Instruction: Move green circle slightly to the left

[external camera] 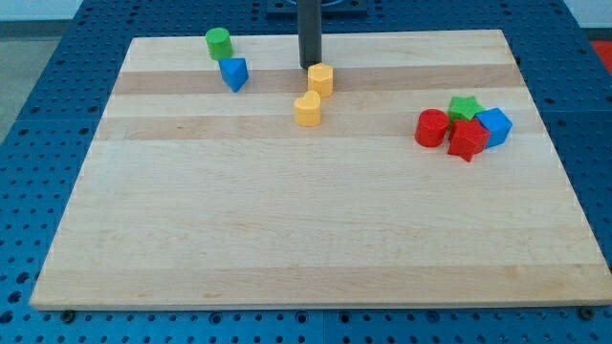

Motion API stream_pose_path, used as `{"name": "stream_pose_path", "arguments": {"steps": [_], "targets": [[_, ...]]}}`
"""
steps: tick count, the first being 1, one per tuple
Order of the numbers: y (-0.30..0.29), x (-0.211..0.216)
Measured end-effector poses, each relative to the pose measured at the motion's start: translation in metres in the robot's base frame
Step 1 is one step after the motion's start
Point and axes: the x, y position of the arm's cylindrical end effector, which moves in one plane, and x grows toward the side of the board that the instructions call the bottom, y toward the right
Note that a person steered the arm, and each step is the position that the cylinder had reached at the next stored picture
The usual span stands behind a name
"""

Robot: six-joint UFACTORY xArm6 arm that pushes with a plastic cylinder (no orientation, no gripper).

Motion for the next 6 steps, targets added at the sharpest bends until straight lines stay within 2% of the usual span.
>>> {"name": "stream_pose_path", "arguments": {"steps": [1,2,6], "targets": [[-0.021,-0.044],[-0.039,-0.053],[-0.119,-0.055]]}}
